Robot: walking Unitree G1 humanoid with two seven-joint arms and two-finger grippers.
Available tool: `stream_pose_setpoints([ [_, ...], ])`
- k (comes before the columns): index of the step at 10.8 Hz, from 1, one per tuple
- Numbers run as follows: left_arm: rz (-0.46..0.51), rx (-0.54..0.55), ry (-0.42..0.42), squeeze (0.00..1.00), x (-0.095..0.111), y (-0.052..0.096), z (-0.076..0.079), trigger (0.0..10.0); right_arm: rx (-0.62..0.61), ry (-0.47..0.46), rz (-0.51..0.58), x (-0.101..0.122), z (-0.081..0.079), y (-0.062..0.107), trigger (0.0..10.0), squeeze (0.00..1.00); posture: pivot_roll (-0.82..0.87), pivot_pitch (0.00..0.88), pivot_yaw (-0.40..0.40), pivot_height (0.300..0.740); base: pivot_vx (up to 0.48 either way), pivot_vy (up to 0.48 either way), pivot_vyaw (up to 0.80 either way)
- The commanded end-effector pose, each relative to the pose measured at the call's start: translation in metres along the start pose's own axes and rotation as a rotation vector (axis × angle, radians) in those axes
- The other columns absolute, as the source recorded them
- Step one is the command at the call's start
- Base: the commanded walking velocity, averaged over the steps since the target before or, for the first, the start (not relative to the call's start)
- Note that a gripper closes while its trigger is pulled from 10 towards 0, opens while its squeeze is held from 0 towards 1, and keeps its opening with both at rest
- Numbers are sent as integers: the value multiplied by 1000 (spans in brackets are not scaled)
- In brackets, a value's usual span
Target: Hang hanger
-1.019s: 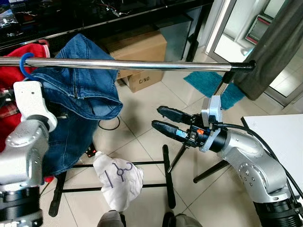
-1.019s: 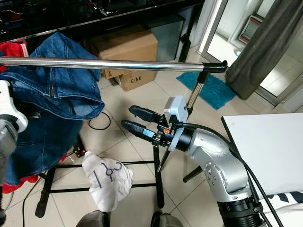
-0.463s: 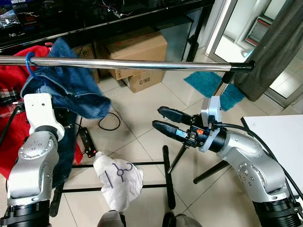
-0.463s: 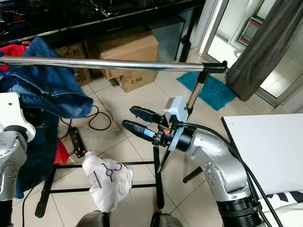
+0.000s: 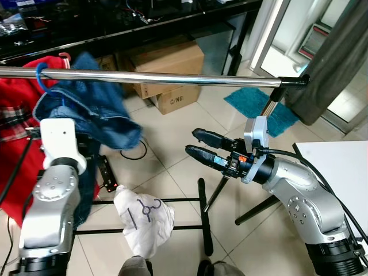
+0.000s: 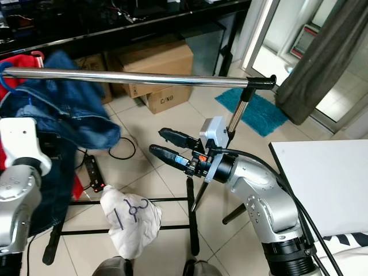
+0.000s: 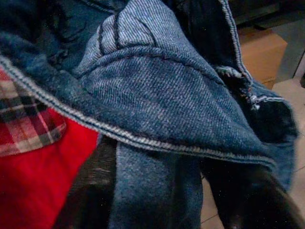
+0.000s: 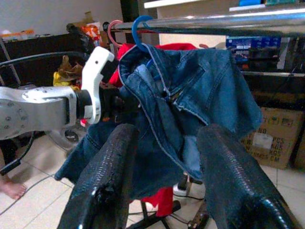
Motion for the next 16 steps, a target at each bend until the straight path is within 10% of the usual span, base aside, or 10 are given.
stream_pose_setpoints([
  [1, -6, 0, -5, 929, -1, 3, 4, 10000, 11, 21, 1, 3, 0, -1, 10000, 0, 135, 65, -47, 740, 0, 0, 0],
  [2, -13, 16, 13, 0, -3, 5, 8, 10000, 9, 22, 3, 2, 0, -1, 10000, 0, 134, 67, -44, 740, 0, 0, 0],
  [16, -134, 42, 24, 0, -48, 69, 52, 10000, -30, -19, -23, -15, 0, 6, 10000, 0, 157, 71, -37, 740, 0, 0, 0],
])
Point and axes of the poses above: a point about 5 cm out from each wrist's last joint towards the gripper, its own y axis pointing back from the gripper into the wrist, its own x axis along the axis of the wrist's last joint, z = x × y, the point moved 1 cm from there along -y, pointing out of the wrist towards the gripper, and after that the axes turned 2 degrees about -y, right-handed, at the moved point
